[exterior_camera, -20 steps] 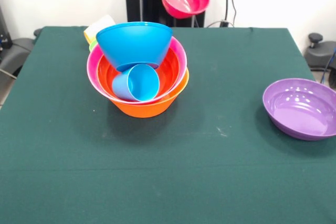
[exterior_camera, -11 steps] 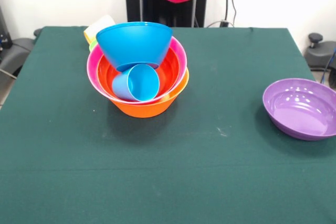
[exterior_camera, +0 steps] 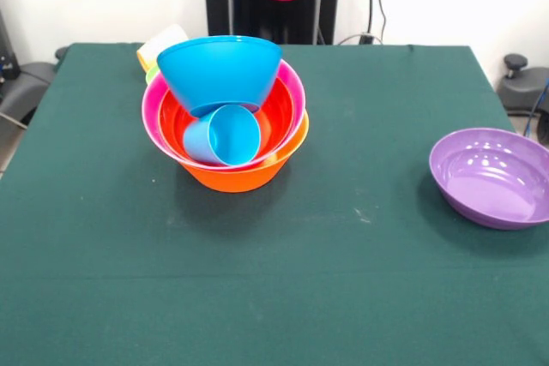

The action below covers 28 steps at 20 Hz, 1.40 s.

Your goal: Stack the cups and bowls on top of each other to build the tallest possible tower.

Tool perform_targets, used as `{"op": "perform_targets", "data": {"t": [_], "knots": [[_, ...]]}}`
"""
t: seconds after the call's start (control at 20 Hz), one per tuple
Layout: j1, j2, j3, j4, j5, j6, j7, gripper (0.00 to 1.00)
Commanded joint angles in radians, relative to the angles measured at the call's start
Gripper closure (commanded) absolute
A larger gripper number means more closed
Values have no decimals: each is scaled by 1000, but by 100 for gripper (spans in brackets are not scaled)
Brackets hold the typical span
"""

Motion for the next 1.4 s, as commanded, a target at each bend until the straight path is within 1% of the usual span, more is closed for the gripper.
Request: {"op": "perform_targets", "data": {"t": [0.05, 0.2, 0.35, 0.55, 0.65, 0.8, 0.95, 1.05, 1.4], "knots": [[-81, 98, 163, 20, -93, -63, -277, 100], [-128, 124, 204, 50, -130, -127, -270, 100], [-168, 154, 231, 75, -188, -191, -248, 100], [-213, 169, 273, 109, -240, -237, -218, 100], [-224, 181, 282, 122, -274, -267, -192, 100], [-209, 214, 262, 117, -340, -316, -139, 100], [-160, 254, 205, 95, -412, -365, -79, 100], [-145, 255, 193, 93, -428, -370, -52, 100], [-144, 251, 199, 109, -445, -374, -21, 100]]}}
